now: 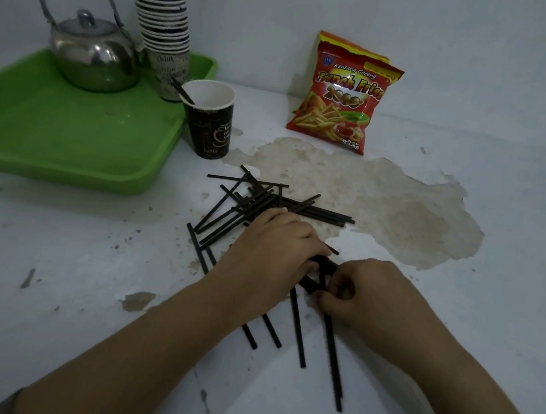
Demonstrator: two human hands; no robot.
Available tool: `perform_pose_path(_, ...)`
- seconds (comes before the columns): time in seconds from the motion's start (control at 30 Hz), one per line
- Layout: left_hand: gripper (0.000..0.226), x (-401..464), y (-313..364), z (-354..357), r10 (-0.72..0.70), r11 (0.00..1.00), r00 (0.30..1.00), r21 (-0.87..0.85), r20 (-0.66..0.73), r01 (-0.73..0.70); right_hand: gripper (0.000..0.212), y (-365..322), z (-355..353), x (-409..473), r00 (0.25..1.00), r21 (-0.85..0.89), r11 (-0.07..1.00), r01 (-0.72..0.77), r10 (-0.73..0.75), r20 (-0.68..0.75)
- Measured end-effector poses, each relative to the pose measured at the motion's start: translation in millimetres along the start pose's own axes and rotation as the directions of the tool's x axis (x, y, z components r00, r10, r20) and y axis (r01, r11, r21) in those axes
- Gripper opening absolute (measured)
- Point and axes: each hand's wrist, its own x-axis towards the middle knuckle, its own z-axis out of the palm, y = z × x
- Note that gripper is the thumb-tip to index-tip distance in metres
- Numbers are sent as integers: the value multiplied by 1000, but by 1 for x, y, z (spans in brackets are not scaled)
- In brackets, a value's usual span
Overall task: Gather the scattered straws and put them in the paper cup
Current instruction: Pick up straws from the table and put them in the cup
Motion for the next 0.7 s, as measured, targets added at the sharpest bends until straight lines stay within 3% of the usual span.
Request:
perform_pose_path(0.27, 25, 2, 1, -1, -1, 1000, 999, -7, 36, 1, 21, 13, -16, -1, 1000, 363, 932, -15, 24, -20)
perform_pose_path(0.37, 27, 2, 2, -2, 10, 1000, 999, 20, 41, -11, 21, 16, -25, -2, 989, 548, 835, 57, 26, -142)
perform_pose_path(0.47, 32, 0, 5, 0, 21, 1000, 999, 3, 37, -21, 18, 15, -29, -2, 945, 734, 657, 174, 99, -313)
perform_pose_path(0.53, 36, -1, 8, 3, 34, 999, 998, -3, 46, -34, 16, 15, -31, -2, 894, 764, 597, 246, 165, -417)
perform_pose_path(0.7, 29, 0, 11, 9, 102, 995, 995, 1, 16, -102, 7, 16, -30, -2, 805, 715, 634, 294, 240, -543)
